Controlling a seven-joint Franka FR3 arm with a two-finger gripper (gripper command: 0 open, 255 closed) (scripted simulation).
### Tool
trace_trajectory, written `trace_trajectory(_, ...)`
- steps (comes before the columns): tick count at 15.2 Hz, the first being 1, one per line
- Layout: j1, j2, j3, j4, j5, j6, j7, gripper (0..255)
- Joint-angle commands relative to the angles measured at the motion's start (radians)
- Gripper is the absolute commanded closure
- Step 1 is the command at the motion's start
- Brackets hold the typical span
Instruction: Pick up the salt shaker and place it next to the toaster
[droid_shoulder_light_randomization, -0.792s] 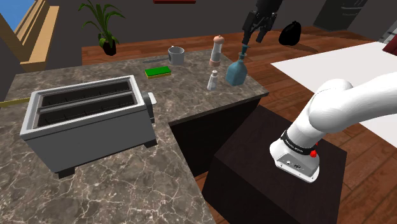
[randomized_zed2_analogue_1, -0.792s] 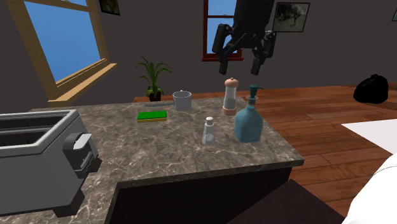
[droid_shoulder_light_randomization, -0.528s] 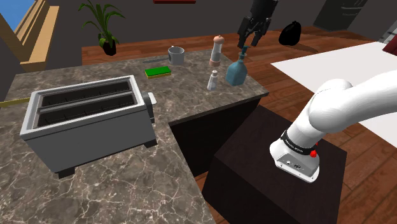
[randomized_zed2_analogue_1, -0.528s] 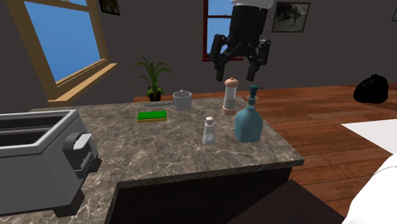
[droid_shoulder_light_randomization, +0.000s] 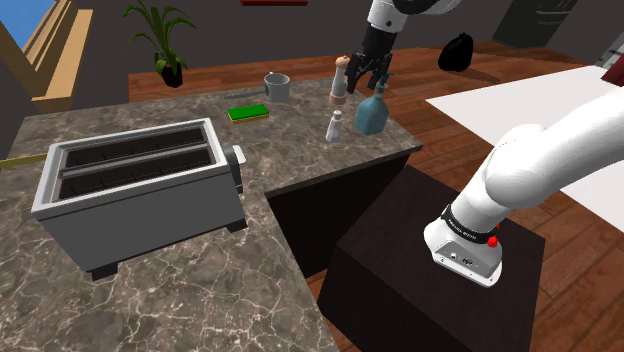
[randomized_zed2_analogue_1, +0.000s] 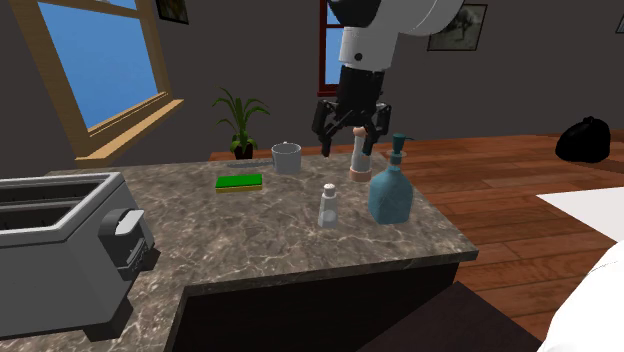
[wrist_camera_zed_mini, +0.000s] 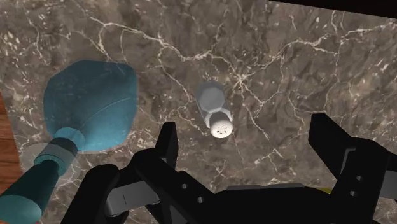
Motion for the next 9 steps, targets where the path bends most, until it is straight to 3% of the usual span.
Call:
trace_trajectory(1,0.001,0.071,-0.011,0.003,0.007,0.071,-0.018,0)
trace_trajectory(7,0.010,0.291,-0.034,0.057,0.047,0.238,-0.067,0)
trace_trajectory(9,0.011,0.314,-0.035,0.056,0.053,0.261,-0.072,0)
